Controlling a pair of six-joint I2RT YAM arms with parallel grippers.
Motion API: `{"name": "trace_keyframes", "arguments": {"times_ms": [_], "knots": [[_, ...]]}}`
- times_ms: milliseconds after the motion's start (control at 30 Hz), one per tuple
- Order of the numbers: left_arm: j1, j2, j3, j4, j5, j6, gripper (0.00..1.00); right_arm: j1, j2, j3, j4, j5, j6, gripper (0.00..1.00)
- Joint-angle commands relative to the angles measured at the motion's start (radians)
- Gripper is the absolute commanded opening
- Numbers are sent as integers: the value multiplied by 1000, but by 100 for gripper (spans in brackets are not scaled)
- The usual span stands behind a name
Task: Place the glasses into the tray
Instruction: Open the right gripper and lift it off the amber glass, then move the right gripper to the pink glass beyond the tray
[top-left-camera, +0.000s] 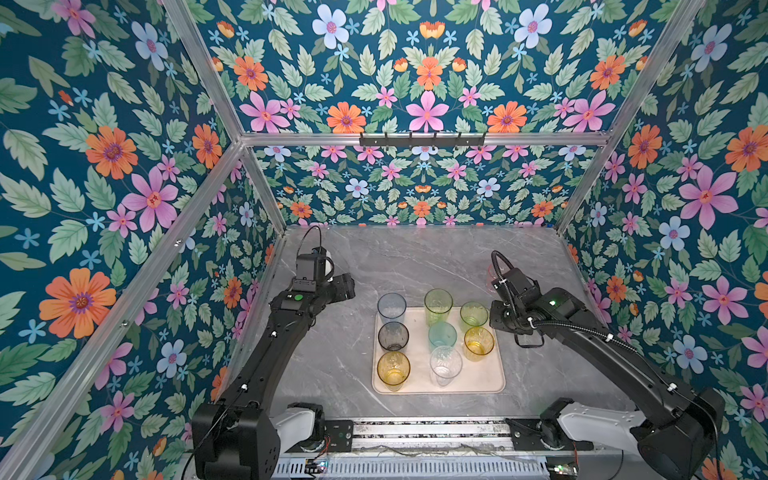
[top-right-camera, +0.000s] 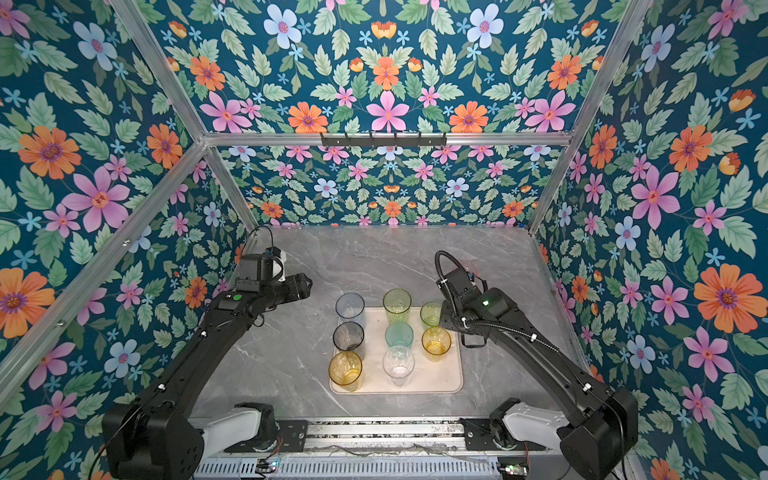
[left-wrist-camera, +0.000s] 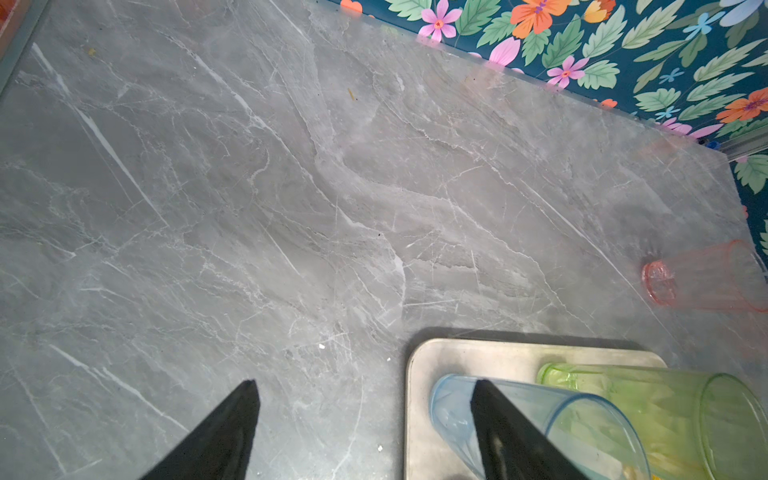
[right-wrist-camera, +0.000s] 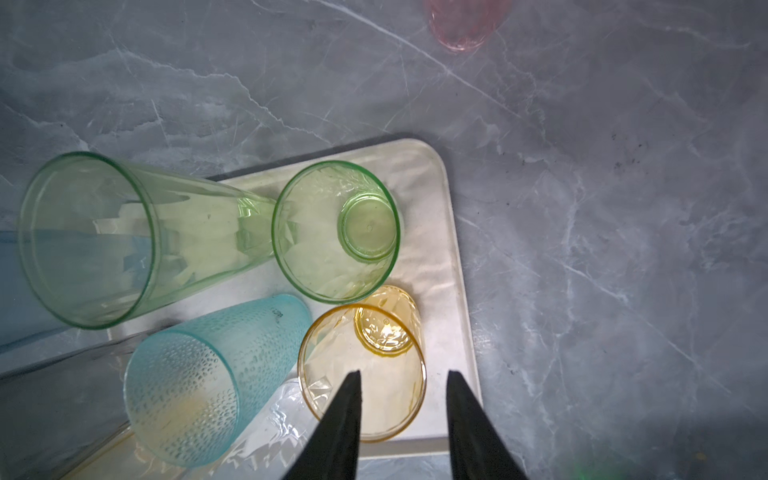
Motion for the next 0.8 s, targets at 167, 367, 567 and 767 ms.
{"name": "trace_keyframes", "arguments": {"times_ms": [167,367,567,767], "knots": [[1,-9,-6,12,-4,-2,83,-143,6,72,13,7,-97,39],[1,-10,-6,10,-7,-1,83,-287,33,103,92,-31,-144,40],[1,-13,-6,10,-10,0,83,-394,102,116,176,-79,-143,45],[2,-10,-5,9,-9,0,83,-436,198,145,228,-98,-153,48]]}}
